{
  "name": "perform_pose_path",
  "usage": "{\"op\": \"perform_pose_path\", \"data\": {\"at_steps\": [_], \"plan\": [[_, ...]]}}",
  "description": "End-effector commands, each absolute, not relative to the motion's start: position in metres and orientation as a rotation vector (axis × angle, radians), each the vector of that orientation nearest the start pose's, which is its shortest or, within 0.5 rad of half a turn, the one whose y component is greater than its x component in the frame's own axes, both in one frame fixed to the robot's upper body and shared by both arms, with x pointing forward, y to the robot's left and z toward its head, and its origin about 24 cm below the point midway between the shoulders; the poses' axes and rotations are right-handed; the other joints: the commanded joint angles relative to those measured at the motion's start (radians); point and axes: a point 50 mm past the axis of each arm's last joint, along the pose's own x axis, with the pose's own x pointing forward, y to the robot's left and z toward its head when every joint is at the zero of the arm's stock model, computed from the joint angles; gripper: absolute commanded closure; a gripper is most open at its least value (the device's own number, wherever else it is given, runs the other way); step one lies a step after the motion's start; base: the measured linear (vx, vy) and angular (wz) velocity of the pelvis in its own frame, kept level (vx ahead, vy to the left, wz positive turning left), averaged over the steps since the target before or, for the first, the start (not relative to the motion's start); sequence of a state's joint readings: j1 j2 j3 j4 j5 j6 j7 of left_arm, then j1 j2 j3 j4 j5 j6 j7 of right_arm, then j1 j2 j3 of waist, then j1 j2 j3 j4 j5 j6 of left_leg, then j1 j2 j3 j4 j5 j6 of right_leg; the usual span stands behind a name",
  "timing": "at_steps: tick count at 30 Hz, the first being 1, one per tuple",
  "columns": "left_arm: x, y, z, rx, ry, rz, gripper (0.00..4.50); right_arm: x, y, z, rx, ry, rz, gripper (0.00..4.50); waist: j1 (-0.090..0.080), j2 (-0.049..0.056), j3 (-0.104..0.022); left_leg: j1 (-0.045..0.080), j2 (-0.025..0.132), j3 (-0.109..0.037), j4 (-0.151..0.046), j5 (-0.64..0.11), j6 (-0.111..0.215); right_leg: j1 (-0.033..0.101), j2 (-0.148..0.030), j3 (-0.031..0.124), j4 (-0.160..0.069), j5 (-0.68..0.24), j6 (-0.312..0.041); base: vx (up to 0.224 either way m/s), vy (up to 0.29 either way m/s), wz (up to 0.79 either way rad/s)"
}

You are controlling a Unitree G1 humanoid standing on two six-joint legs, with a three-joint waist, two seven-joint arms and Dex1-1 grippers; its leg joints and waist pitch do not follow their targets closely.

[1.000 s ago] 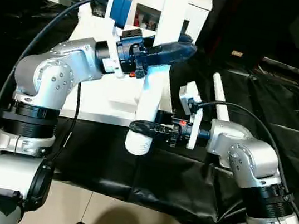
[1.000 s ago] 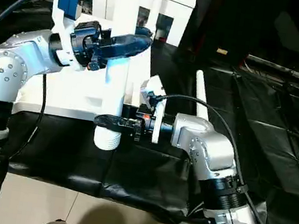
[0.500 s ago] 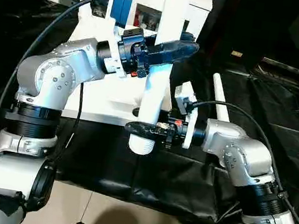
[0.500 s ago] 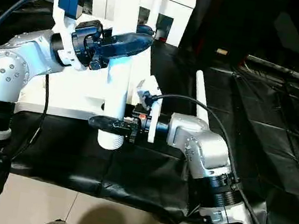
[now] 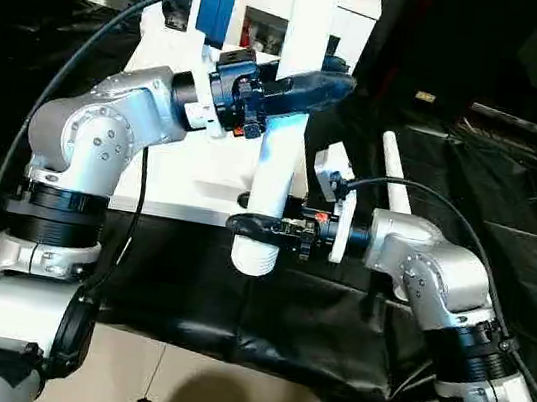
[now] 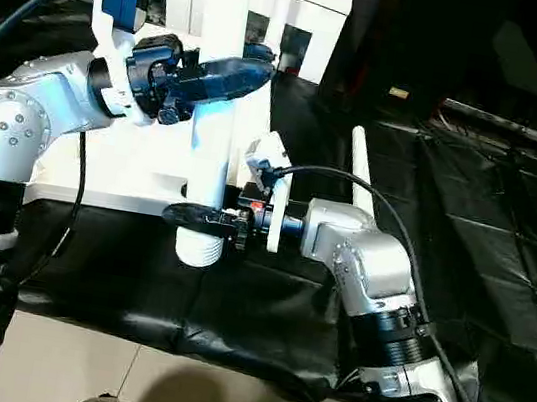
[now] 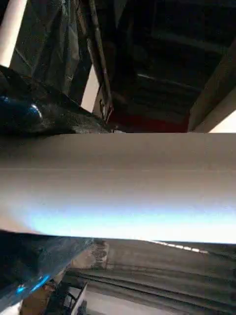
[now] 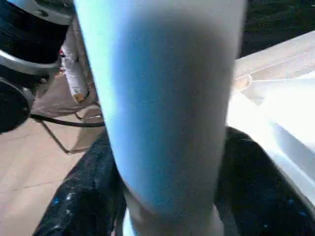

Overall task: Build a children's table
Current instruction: Pick table leg

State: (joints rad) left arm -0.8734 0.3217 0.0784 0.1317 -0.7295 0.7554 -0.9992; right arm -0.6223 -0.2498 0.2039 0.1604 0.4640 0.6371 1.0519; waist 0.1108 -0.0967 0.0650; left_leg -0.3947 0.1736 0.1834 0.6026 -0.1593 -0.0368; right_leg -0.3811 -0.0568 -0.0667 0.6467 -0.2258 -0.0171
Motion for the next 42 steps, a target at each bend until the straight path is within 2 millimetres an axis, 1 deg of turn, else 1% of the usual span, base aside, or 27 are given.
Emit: {"op": "perform_pose_path", "data": {"at_steps": [1, 5, 9, 10, 12, 14, 18, 19, 20, 25, 26, 27, 30, 31, 32, 33, 34, 35, 36, 38, 40, 41, 42], "plan": [[0.322, 0.101, 0.249, -0.262, -0.131, -1.432, 2.75, 0.309, -0.076, 0.135, 0.121, 0.22, 1.393, 1.5, -0.003, 0.014, -0.075, 0.034, 0.065, -0.022, -0.064, -0.103, -0.042, 0.045, -0.097, 0.056, -0.067, -0.013, -0.202, 0.0, 0.0, 0.0], [0.322, 0.1, 0.248, -0.26, -0.129, -1.437, 2.75, 0.309, -0.078, 0.134, 0.119, 0.228, 1.399, 1.45, -0.002, 0.014, -0.076, 0.033, 0.064, -0.021, -0.063, -0.092, -0.035, 0.048, -0.097, 0.057, -0.065, 0.01, -0.209, 0.0, 0.0, 0.0], [0.322, 0.1, 0.248, -0.258, -0.13, -1.442, 2.75, 0.308, -0.079, 0.134, 0.125, 0.232, 1.408, 1.45, -0.003, 0.014, -0.075, 0.033, 0.064, -0.021, -0.063, -0.098, -0.032, 0.047, -0.097, 0.057, -0.066, 0.003, -0.21, 0.0, 0.0, 0.0], [0.322, 0.099, 0.248, -0.258, -0.13, -1.442, 2.75, 0.307, -0.079, 0.134, 0.134, 0.234, 1.414, 1.62, -0.002, 0.015, -0.075, 0.034, 0.064, -0.021, -0.063, -0.103, -0.034, 0.047, -0.098, 0.057, -0.067, -0.005, -0.21, 0.0, 0.0, 0.0], [0.322, 0.099, 0.249, -0.258, -0.131, -1.444, 2.75, 0.307, -0.079, 0.134, 0.144, 0.238, 1.422, 1.62, -0.003, 0.017, -0.076, 0.035, 0.065, -0.022, -0.063, -0.101, -0.033, 0.047, -0.096, 0.056, -0.065, 0.005, -0.213, 0.0, 0.0, 0.0], [0.322, 0.099, 0.248, -0.258, -0.13, -1.446, 2.76, 0.306, -0.078, 0.134, 0.149, 0.238, 1.426, 1.9, -0.003, 0.017, -0.076, 0.034, 0.064, -0.022, -0.063, -0.099, -0.032, 0.047, -0.096, 0.056, -0.064, 0.014, -0.215, 0.0, 0.0, 0.0], [0.322, 0.099, 0.248, -0.256, -0.13, -1.45, 2.76, 0.306, -0.078, 0.134, 0.152, 0.238, 1.428, 2.14, -0.003, 0.017, -0.076, 0.035, 0.065, -0.022, -0.063, -0.099, -0.033, 0.047, -0.096, 0.056, -0.064, 0.021, -0.22, 0.0, 0.0, 0.0], [0.322, 0.099, 0.248, -0.257, -0.131, -1.449, 2.76, 0.306, -0.078, 0.134, 0.153, 0.238, 1.429, 2.26, -0.003, 0.015, -0.077, 0.034, 0.064, -0.022, -0.063, -0.099, -0.033, 0.047, -0.096, 0.056, -0.064, 0.021, -0.22, 0.0, 0.0, 0.0], [0.322, 0.099, 0.249, -0.257, -0.132, -1.449, 2.76, 0.306, -0.078, 0.134, 0.154, 0.239, 1.429, 2.38, -0.003, 0.017, -0.077, 0.035, 0.065, -0.022, -0.063, -0.099, -0.034, 0.047, -0.097, 0.056, -0.064, 0.021, -0.221, 0.0, 0.0, 0.0], [0.322, 0.099, 0.249, -0.285, -0.129, -1.44, 2.76, 0.307, -0.077, 0.134, 0.161, 0.23, 1.415, 2.54, -0.003, 0.017, -0.077, 0.034, 0.064, -0.022, -0.063, -0.101, -0.036, 0.048, -0.097, 0.056, -0.064, 0.019, -0.22, 0.0, 0.0, 0.0], [0.323, 0.1, 0.249, -0.311, -0.127, -1.435, 2.2, 0.308, -0.077, 0.135, 0.171, 0.219, 1.403, 2.54, -0.003, 0.017, -0.077, 0.034, 0.064, -0.022, -0.063, -0.099, -0.036, 0.048, -0.096, 0.056, -0.063, 0.025, -0.221, 0.0, 0.0, 0.0], [0.324, 0.1, 0.25, -0.338, -0.129, -1.419, 2.06, 0.309, -0.078, 0.136, 0.183, 0.207, 1.39, 2.54, -0.004, 0.018, -0.078, 0.034, 0.065, -0.023, -0.063, -0.097, -0.037, 0.048, -0.097, 0.056, -0.061, 0.033, -0.224, 0.0, 0.0, 0.0], [0.326, 0.099, 0.25, -0.35, -0.165, -1.404, 1.99, 0.311, -0.078, 0.139, 0.223, 0.178, 1.363, 2.56, -0.001, 0.016, -0.077, 0.034, 0.064, -0.021, -0.062, -0.099, -0.033, 0.047, -0.098, 0.057, -0.065, 0.027, -0.228, 0.0, 0.0, 0.0], [0.328, 0.099, 0.251, -0.366, -0.197, -1.376, 1.85, 0.312, -0.079, 0.141, 0.241, 0.161, 1.346, 2.57, 0.0, 0.016, -0.077, 0.034, 0.065, -0.022, -0.062, -0.099, -0.033, 0.048, -0.099, 0.056, -0.064, 0.028, -0.228, 0.0, 0.0, 0.0], [0.332, 0.1, 0.252, -0.419, -0.235, -1.344, 1.62, 0.313, -0.079, 0.143, 0.264, 0.142, 1.327, 2.58, -0.001, 0.016, -0.077, 0.035, 0.065, -0.022, -0.063, -0.102, -0.032, 0.047, -0.098, 0.056, -0.064, 0.029, -0.227, 0.0, 0.0, 0.0], [0.337, 0.103, 0.255, -0.511, -0.303, -1.291, 1.59, 0.316, -0.08, 0.147, 0.298, 0.109, 1.301, 2.58, 0.0, 0.014, -0.077, 0.033, 0.065, -0.021, -0.062, -0.105, -0.032, 0.048, -0.1, 0.057, -0.066, 0.031, -0.232, 0.0, 0.0, 0.0], [0.338, 0.103, 0.255, -0.524, -0.313, -1.285, 1.59, 0.316, -0.08, 0.147, 0.302, 0.104, 1.297, 2.58, 0.002, 0.014, -0.077, 0.034, 0.064, -0.021, -0.061, -0.106, -0.033, 0.048, -0.102, 0.057, -0.066, 0.033, -0.236, 0.0, 0.0, 0.0], [0.339, 0.106, 0.259, -0.707, -0.391, -1.275, 1.59, 0.317, -0.081, 0.154, 0.368, 0.056, 1.283, 2.58, 0.004, 0.013, -0.079, 0.032, 0.064, -0.022, -0.061, -0.107, -0.035, 0.051, -0.102, 0.056, -0.063, 0.038, -0.239, 0.0, 0.0, 0.0], [0.339, 0.107, 0.261, -0.796, -0.427, -1.278, 1.59, 0.317, -0.082, 0.158, 0.405, 0.033, 1.283, 2.6, 0.004, 0.012, -0.079, 0.032, 0.063, -0.022, -0.059, -0.11, -0.03, 0.051, -0.103, 0.056, -0.065, 0.046, -0.251, 0.0, 0.0, 0.0], [0.34, 0.108, 0.259, -0.927, -0.485, -1.243, 1.59, 0.317, -0.084, 0.164, 0.47, -0.009, 1.27, 2.62, 0.006, 0.012, -0.08, 0.031, 0.064, -0.022, -0.057, -0.111, -0.021, 0.053, -0.104, 0.055, -0.064, 0.059, -0.263, 0.0, 0.0, 0.0], [0.345, 0.111, 0.255, -1.03, -0.512, -1.179, 1.59, 0.317, -0.088, 0.167, 0.51, -0.035, 1.24, 2.62, 0.004, 0.01, -0.079, 0.03, 0.062, -0.021, -0.057, -0.1, -0.002, 0.052, -0.098, 0.055, -0.066, 0.065, -0.256, 0.0, 0.0, 0.0], [0.35, 0.118, 0.251, -1.108, -0.534, -1.102, 1.59, 0.318, -0.092, 0.166, 0.517, -0.042, 1.2, 2.62, 0.004, 0.014, -0.079, 0.03, 0.062, -0.021, -0.058, -0.098, -0.001, 0.052, -0.098, 0.055, -0.066, 0.061, -0.251, 0.0, 0.0, 0.0], [0.351, 0.119, 0.251, -1.112, -0.536, -1.098, 1.59, 0.318, -0.092, 0.166, 0.516, -0.042, 1.197, 2.62, 0.002, 0.014, -0.079, 0.031, 0.062, -0.021, -0.057, -0.104, -0.002, 0.052, -0.097, 0.056, -0.071, 0.051, -0.242, 0.0, 0.0, 0.0]]}}
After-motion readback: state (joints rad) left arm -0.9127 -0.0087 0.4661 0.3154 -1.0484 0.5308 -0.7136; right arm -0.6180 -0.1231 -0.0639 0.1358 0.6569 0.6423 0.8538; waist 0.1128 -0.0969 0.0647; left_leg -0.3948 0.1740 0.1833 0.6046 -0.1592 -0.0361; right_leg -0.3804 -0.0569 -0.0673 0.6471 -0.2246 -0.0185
